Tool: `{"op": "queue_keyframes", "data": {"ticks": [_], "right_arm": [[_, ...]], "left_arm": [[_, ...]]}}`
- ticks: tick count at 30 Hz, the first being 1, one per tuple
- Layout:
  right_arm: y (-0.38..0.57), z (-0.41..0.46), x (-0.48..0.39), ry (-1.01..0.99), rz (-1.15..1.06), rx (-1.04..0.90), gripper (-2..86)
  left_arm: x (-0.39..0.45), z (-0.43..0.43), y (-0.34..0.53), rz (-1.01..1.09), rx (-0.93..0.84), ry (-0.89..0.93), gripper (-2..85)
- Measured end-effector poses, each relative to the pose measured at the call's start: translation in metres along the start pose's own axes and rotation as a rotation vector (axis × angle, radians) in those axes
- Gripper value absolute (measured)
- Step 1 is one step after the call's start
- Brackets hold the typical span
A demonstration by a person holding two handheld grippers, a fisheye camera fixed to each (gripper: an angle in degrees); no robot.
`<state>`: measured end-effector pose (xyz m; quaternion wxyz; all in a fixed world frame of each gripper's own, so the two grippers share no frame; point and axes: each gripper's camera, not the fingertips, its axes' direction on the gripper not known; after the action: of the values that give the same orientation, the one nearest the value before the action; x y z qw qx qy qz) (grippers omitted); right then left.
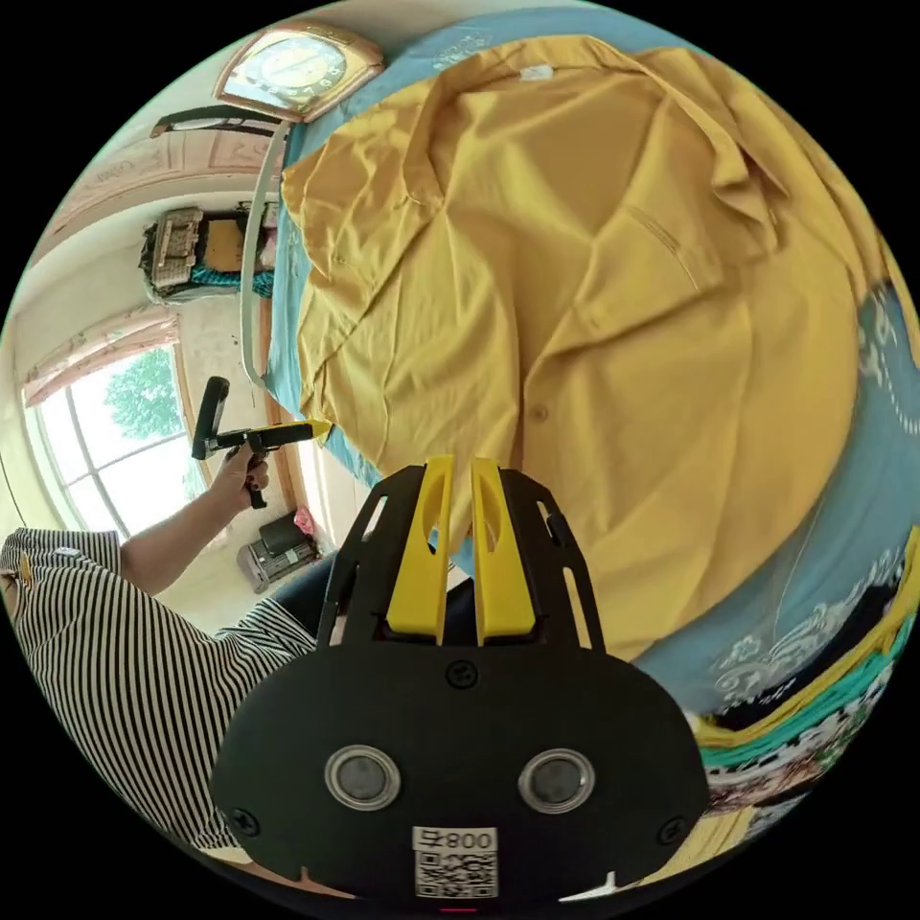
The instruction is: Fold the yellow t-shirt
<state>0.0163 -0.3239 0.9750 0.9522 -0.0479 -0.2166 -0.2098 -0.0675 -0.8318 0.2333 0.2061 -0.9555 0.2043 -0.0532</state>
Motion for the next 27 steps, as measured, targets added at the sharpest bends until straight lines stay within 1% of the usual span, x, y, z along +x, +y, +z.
{"op": "queue_keyframes", "data": {"ticks": [2,6,8,9,11,14,16,18,20,22,27], "right_arm": [[0.030,0.005,0.025,-0.011,0.112,0.000,4.1],[0.087,0.004,0.087,-0.064,0.385,0.072,5.0],[0.105,-0.004,0.107,-0.060,0.467,0.130,5.5],[0.114,-0.009,0.119,-0.043,0.511,0.163,6.0],[0.124,-0.018,0.135,-0.013,0.562,0.216,6.4],[0.129,-0.024,0.153,0.051,0.598,0.277,7.3],[0.125,-0.017,0.163,0.064,0.610,0.267,7.6],[0.116,0.006,0.172,0.054,0.614,0.206,7.1],[0.111,0.023,0.174,0.068,0.618,0.156,4.1],[0.112,0.027,0.174,0.129,0.651,0.177,2.2],[0.110,0.031,0.181,0.101,0.600,0.133,0.5]], "left_arm": [[-0.016,0.000,-0.010,-0.098,0.012,0.135,9.4],[-0.028,0.003,-0.038,-0.197,-0.001,0.192,7.1],[-0.031,-0.001,-0.052,-0.229,-0.024,0.132,4.7],[-0.031,-0.003,-0.055,-0.223,-0.025,0.131,4.4],[-0.034,-0.011,-0.063,-0.217,-0.005,0.196,3.7],[-0.036,-0.019,-0.075,-0.234,0.037,0.281,3.0],[-0.033,-0.018,-0.085,-0.233,0.026,0.298,2.1],[-0.027,-0.016,-0.094,-0.234,-0.004,0.256,1.4],[-0.023,-0.020,-0.098,-0.224,0.001,0.241,0.9],[-0.022,-0.021,-0.099,-0.220,-0.021,0.231,0.7],[-0.019,-0.031,-0.091,-0.208,-0.011,0.234,0.4]]}}
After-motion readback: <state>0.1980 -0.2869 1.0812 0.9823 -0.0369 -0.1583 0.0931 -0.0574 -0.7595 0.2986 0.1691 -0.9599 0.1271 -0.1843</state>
